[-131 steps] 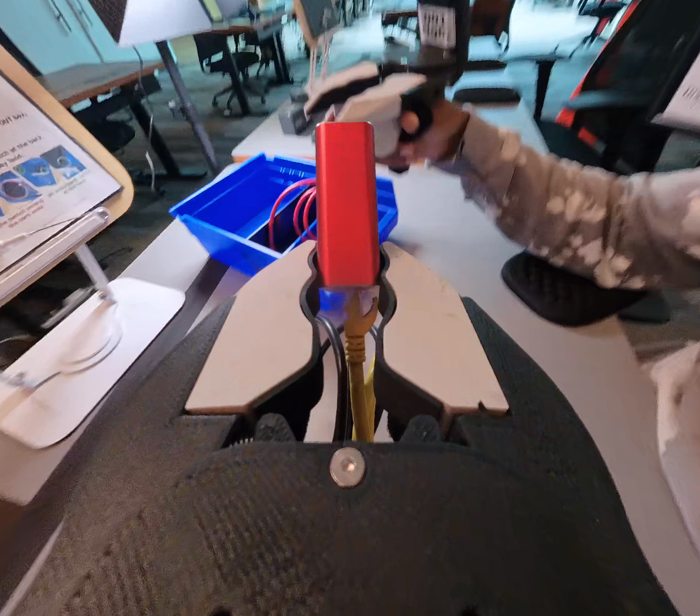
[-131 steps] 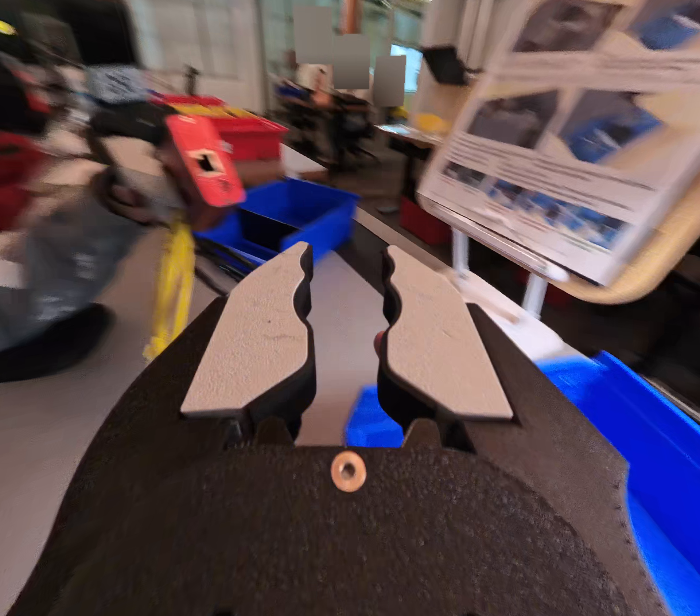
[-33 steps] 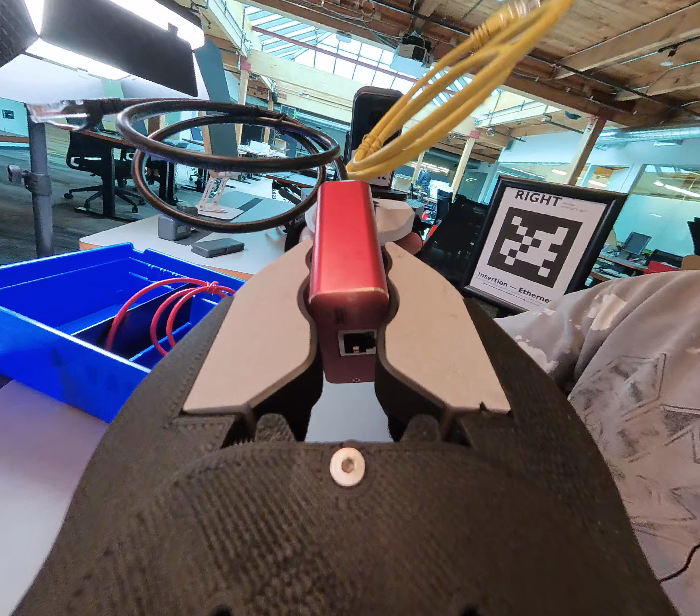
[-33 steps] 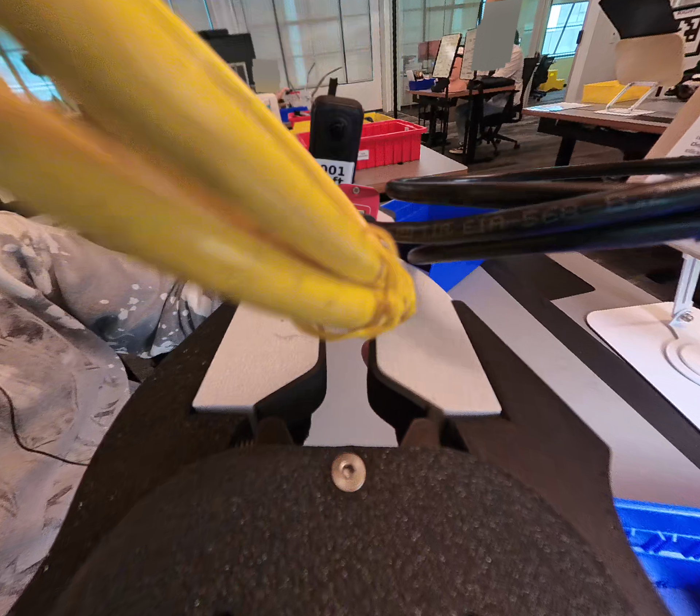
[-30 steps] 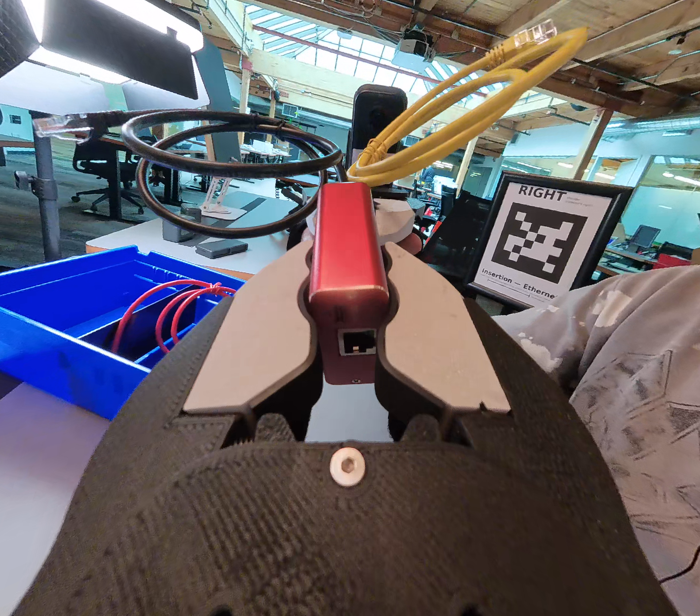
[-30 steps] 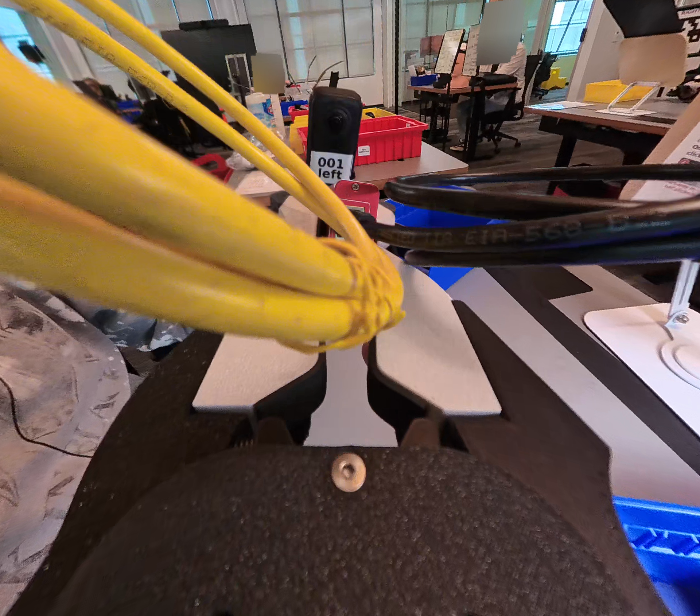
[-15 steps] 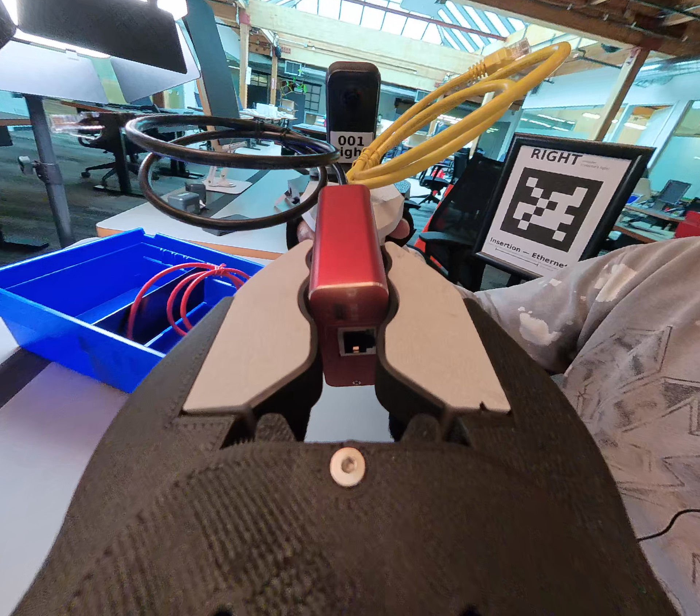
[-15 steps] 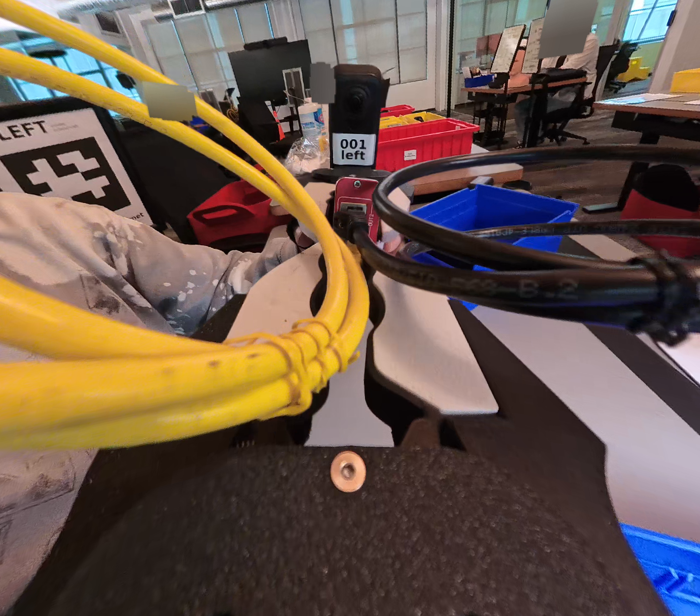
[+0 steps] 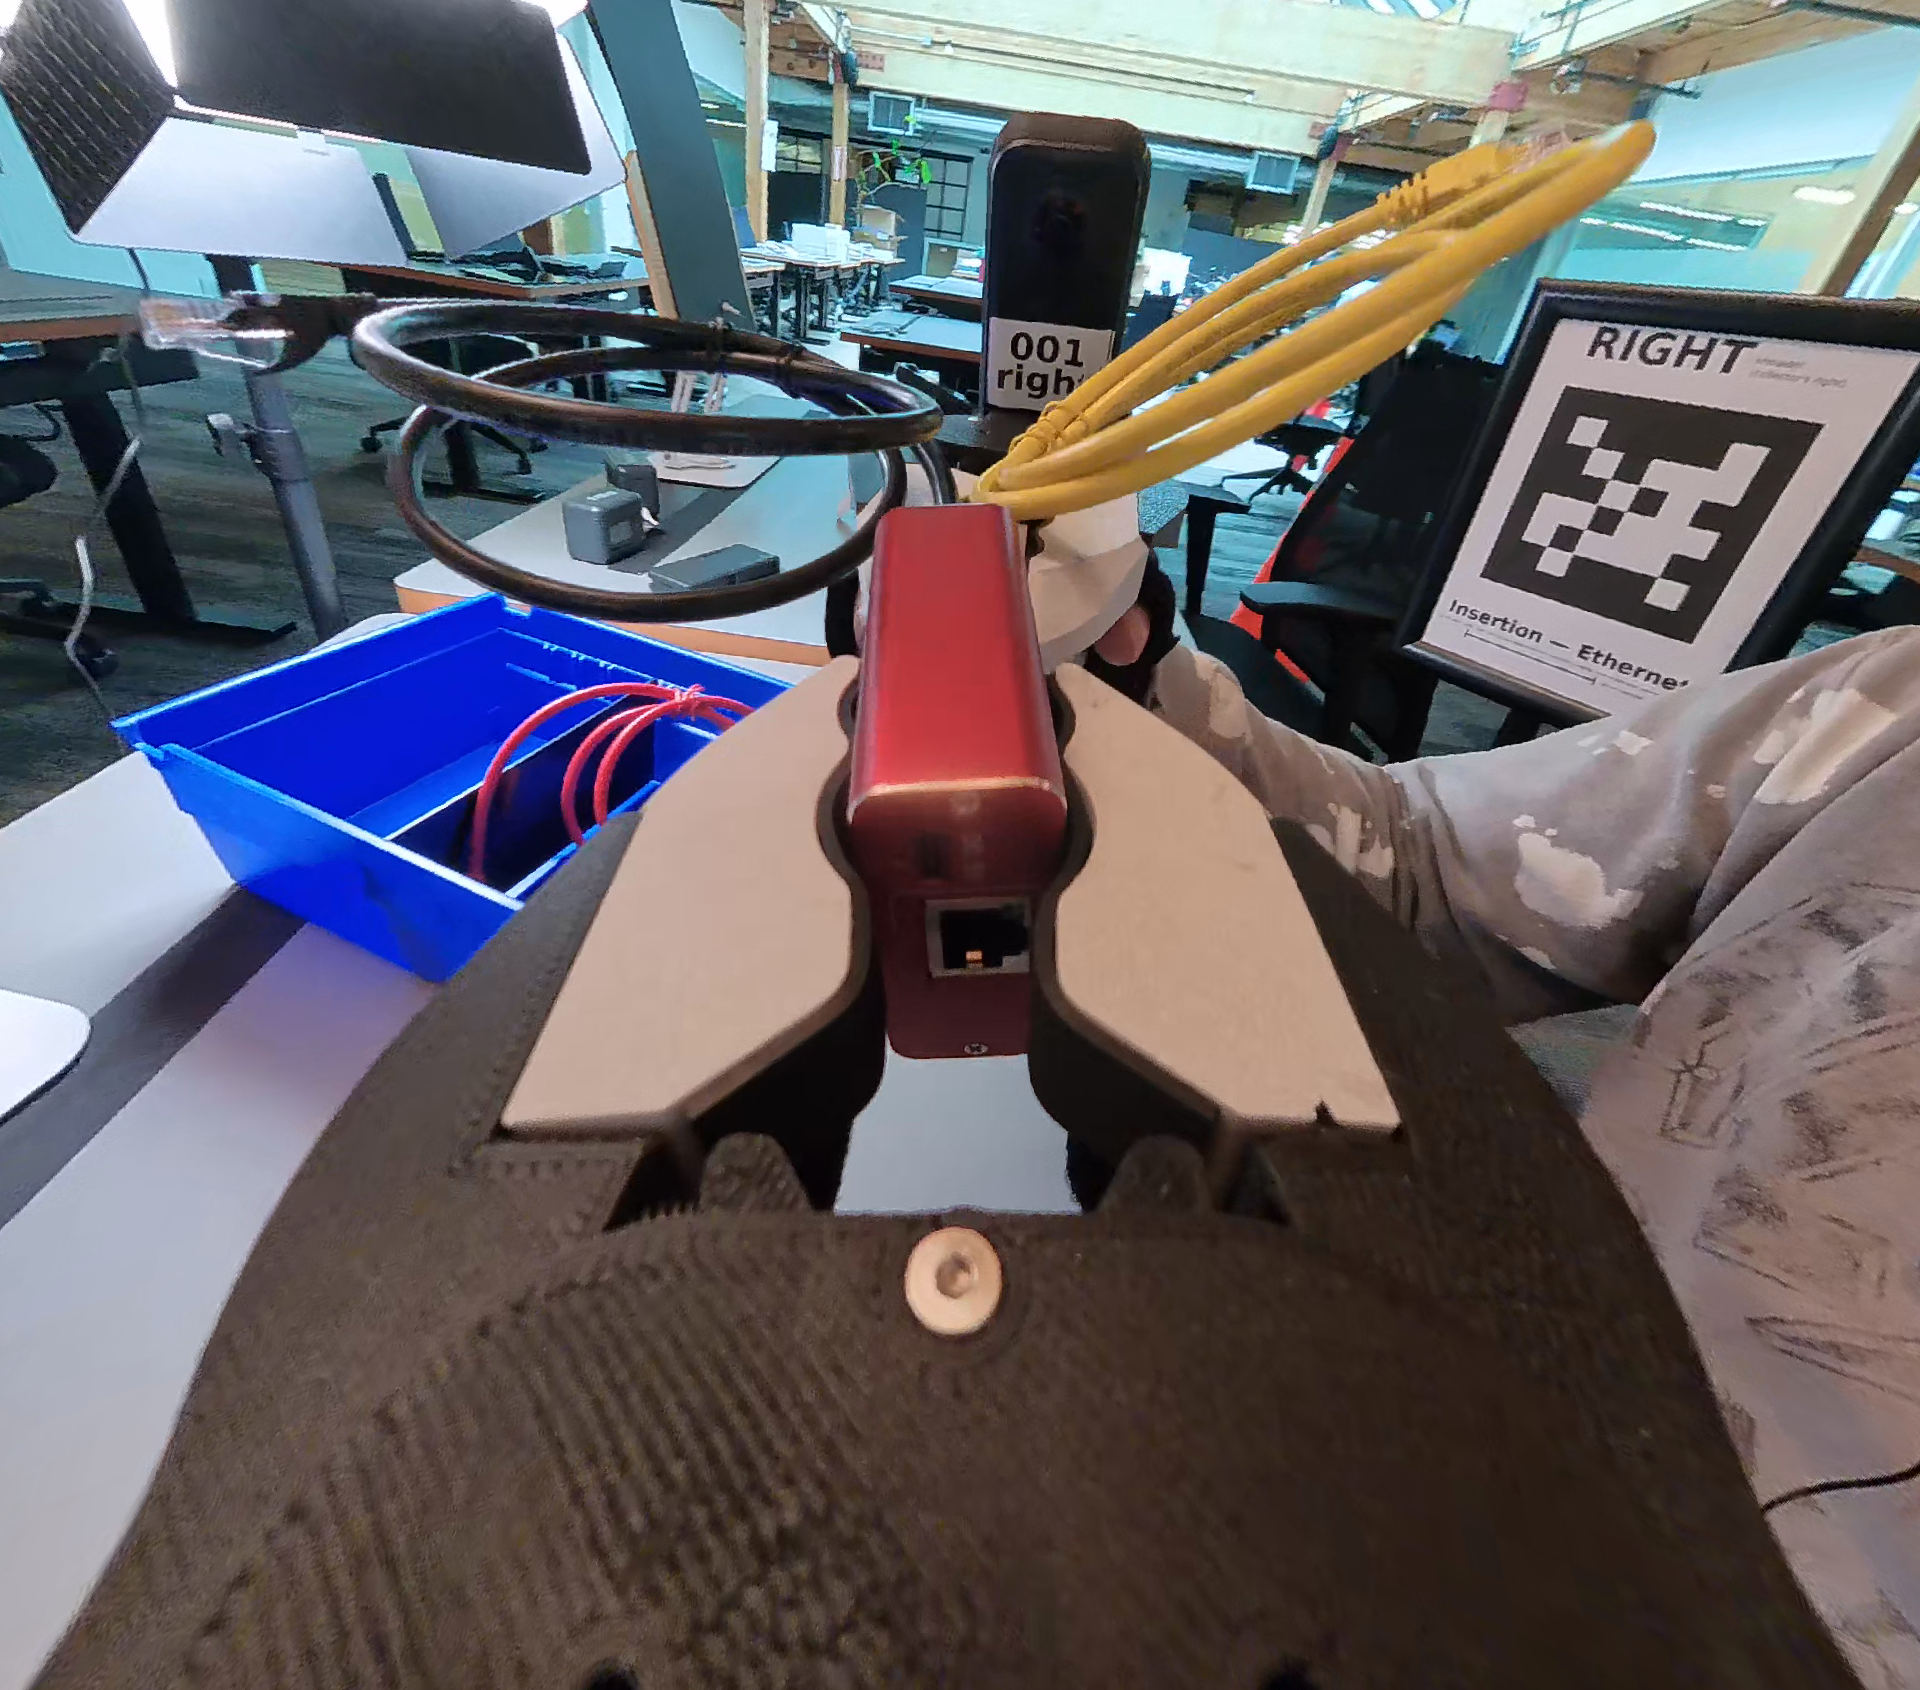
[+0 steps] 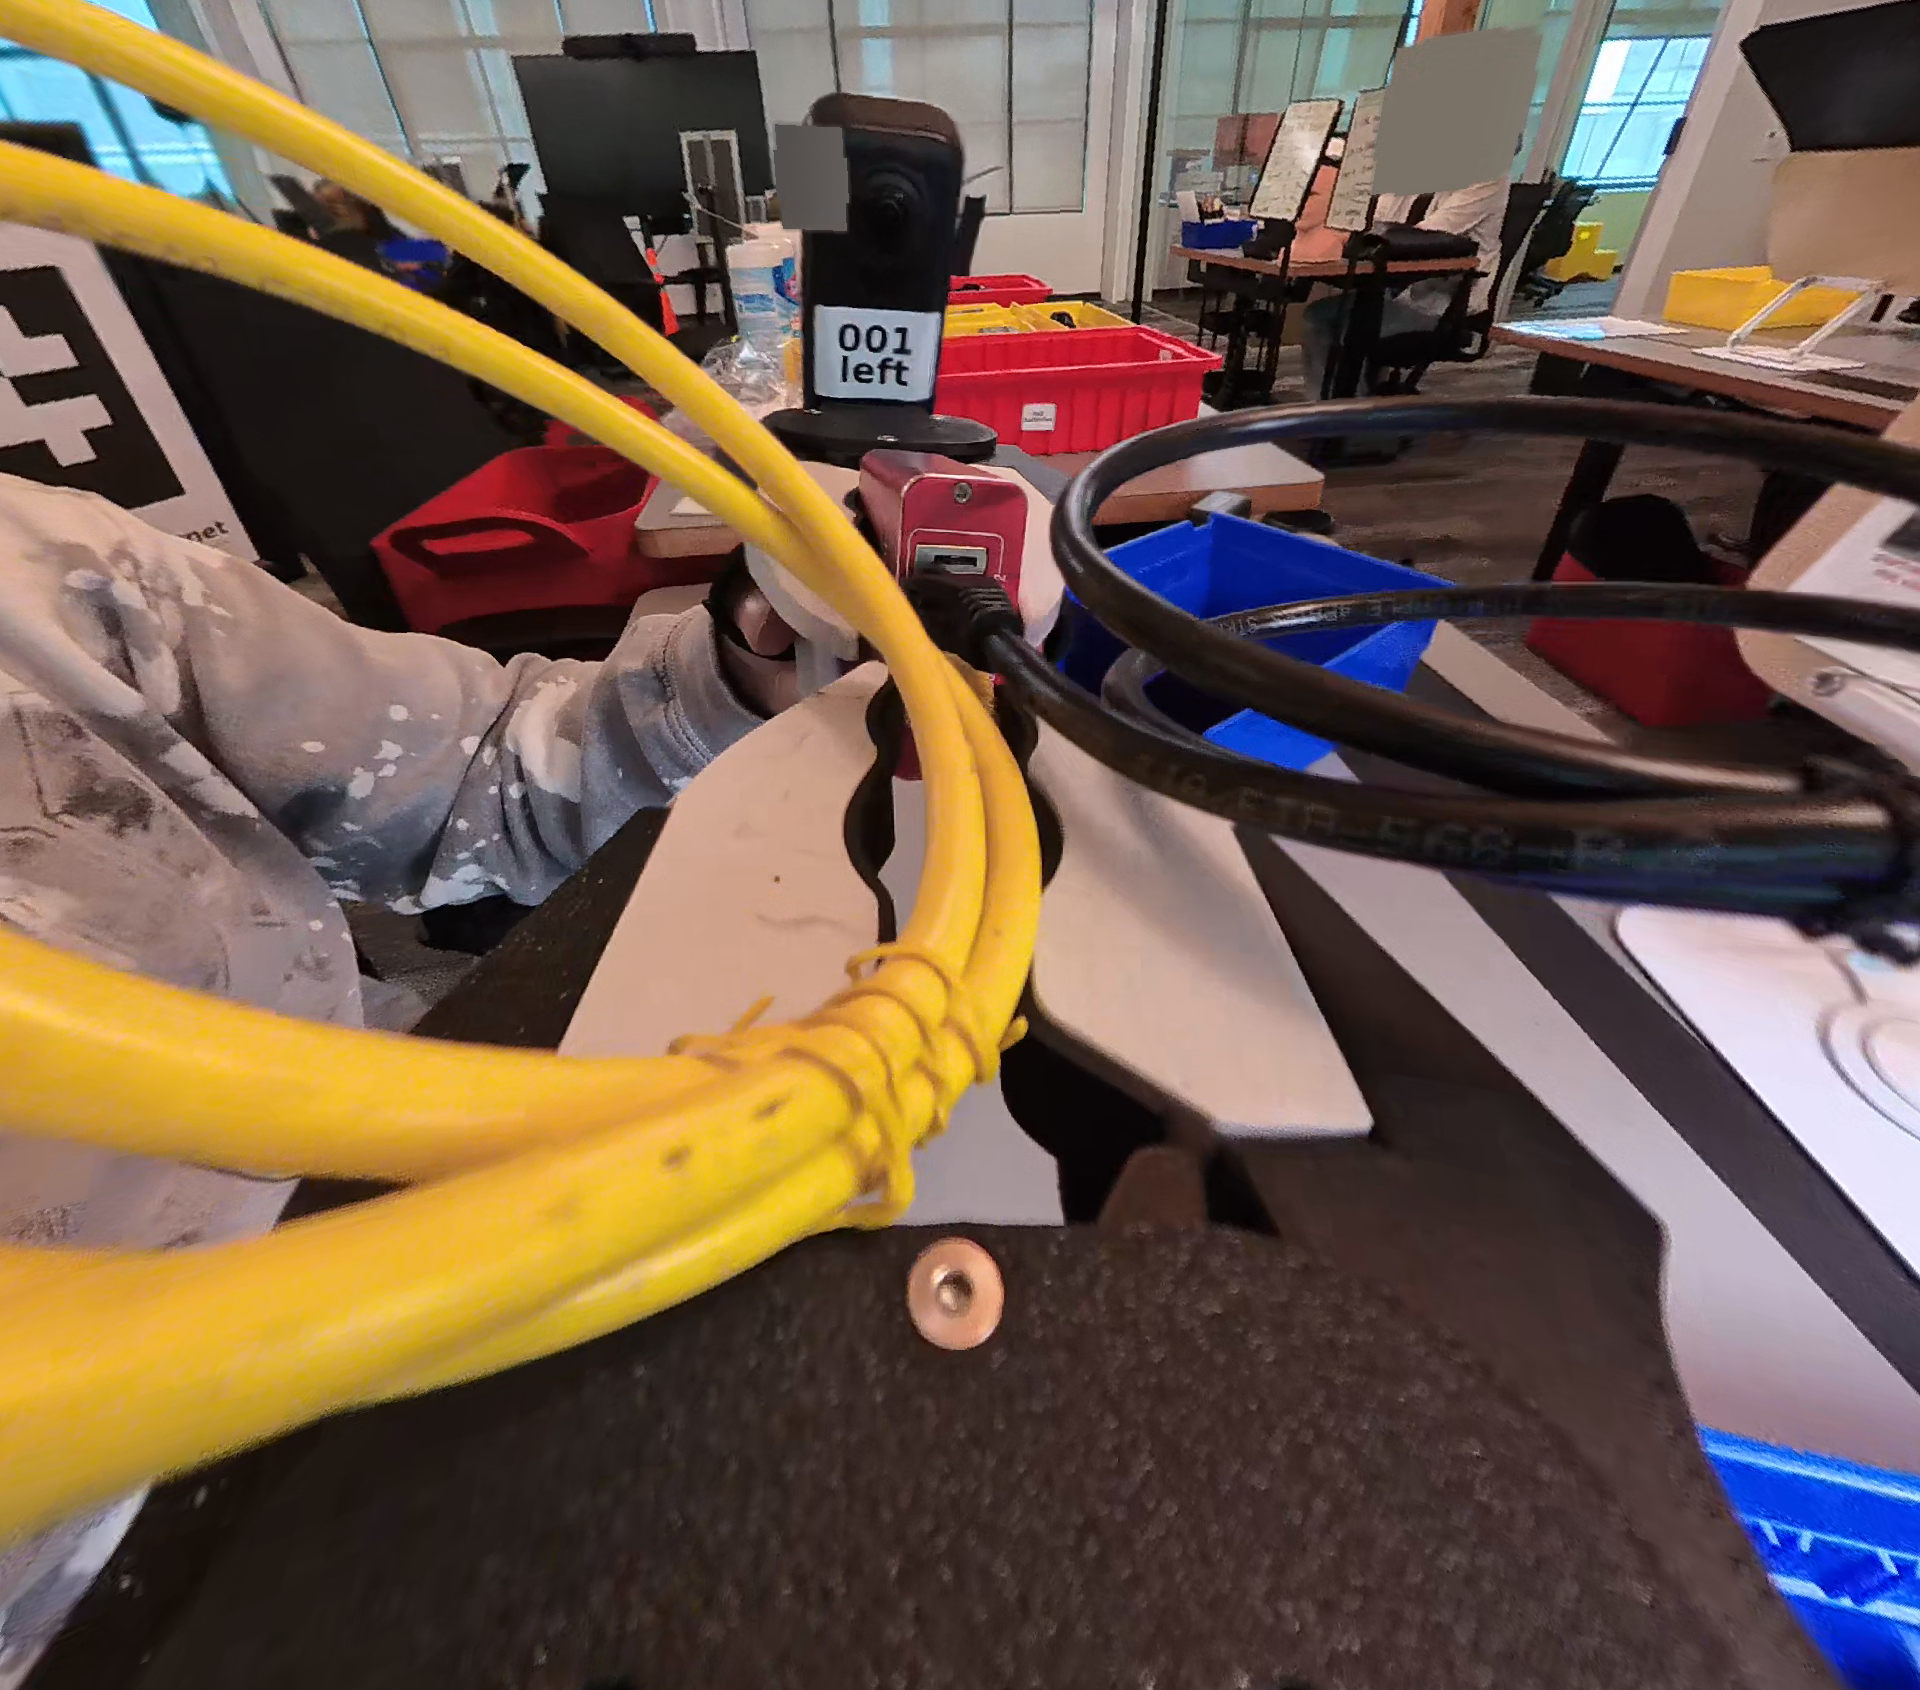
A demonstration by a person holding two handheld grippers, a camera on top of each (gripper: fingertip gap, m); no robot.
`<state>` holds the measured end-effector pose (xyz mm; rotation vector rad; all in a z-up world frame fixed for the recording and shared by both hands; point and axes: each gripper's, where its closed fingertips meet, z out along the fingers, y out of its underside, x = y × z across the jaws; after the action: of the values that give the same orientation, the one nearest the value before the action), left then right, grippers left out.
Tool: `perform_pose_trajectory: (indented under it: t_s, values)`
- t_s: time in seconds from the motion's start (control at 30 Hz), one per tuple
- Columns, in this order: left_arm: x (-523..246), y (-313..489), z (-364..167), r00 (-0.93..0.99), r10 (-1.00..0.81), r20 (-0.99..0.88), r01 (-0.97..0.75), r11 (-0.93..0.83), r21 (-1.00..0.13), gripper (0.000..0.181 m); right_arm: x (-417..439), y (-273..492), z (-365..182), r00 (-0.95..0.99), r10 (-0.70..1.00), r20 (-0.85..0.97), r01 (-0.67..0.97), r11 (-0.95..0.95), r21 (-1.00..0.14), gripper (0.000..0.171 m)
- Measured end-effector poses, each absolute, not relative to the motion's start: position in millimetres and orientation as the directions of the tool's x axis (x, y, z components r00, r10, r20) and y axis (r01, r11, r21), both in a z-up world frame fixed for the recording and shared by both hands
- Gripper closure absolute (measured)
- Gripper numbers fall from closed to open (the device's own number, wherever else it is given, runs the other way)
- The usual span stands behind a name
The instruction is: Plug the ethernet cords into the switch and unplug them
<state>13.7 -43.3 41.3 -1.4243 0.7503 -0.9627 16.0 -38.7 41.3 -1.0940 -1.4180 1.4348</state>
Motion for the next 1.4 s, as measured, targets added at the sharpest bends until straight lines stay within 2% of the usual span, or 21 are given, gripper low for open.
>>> perform_pose_trajectory:
  t_s: [0.17, 0.3, 0.43, 0.5, 0.53, 0.6, 0.7, 0.83, 0.93, 1.07, 1.23, 1.4]
  values:
    - [6.9, -38.8, 43.0, 0.543, -0.839, 0.039, 0.038, -0.022, -0.999, 0.151, 8.2, -31.6, 42.0, -0.187, 0.982, 0.017, 0.011, 0.019, -1.0, 0.162]
    - [1.9, -32.3, 41.7, 0.619, -0.785, -0.032, -0.016, 0.028, -0.999, 0.151, 2.8, -22.9, 40.7, -0.102, 0.993, 0.059, -0.011, 0.058, -0.998, 0.155]
    - [-0.3, -32.5, 43.1, 0.606, -0.794, -0.051, -0.038, 0.035, -0.999, 0.151, 2.9, -25.5, 41.7, -0.131, 0.99, 0.057, -0.02, 0.055, -0.998, 0.156]
    - [-6.1, -32.5, 45.8, 0.59, -0.807, -0.02, -0.005, 0.021, -1.0, 0.15, 5.7, -21.6, 42.9, -0.124, 0.991, 0.041, -0.032, 0.037, -0.999, 0.16]
    - [-20.4, -32.6, 56.0, 0.603, -0.797, 0.009, 0.061, 0.034, -0.998, 0.151, 15.6, -0.5, 45.7, -0.024, 0.998, 0.062, -0.049, 0.061, -0.997, 0.163]
    - [-59.0, -41.0, 79.8, 0.608, -0.792, 0.054, 0.159, 0.055, -0.986, 0.151, 44.8, 19.8, 51.1, -0.027, 0.999, 0.024, -0.063, 0.022, -0.998, 0.163]
    - [-82.6, -48.1, 87.2, 0.652, -0.758, -0.002, 0.101, 0.089, -0.991, 0.15, 56.9, 28.9, 47.7, 0.044, 0.994, 0.097, 0.045, 0.095, -0.994, 0.162]
    - [-86.1, -46.5, 89.1, 0.663, -0.749, 0.013, 0.123, 0.092, -0.988, 0.15, 76.4, 82.1, -0.4, 0.238, 0.97, 0.05, 0.301, -0.025, -0.953, 0.159]
    - [-88.0, -45.8, 88.7, 0.648, -0.76, 0.053, 0.162, 0.069, -0.984, 0.151, 105.5, 118.9, -46.2, 0.37, 0.929, 0.001, 0.459, -0.182, -0.87, 0.159]
    - [-90.9, -41.9, 85.8, 0.665, -0.745, 0.054, 0.141, 0.054, -0.989, 0.151, 129.8, 135.6, -84.5, 0.412, 0.91, -0.052, 0.596, -0.313, -0.739, 0.158]
    - [-95.9, -42.1, 86.3, 0.667, -0.743, 0.06, 0.143, 0.049, -0.989, 0.151, 175.2, 153.5, -122.7, 0.413, 0.908, -0.075, 0.822, -0.407, -0.399, 0.159]
    - [-98.6, -42.7, 88.0, 0.673, -0.738, 0.05, 0.136, 0.057, -0.989, 0.151, 220.1, 145.6, -136.4, 0.416, 0.9, -0.131, 0.906, -0.422, -0.02, 0.159]
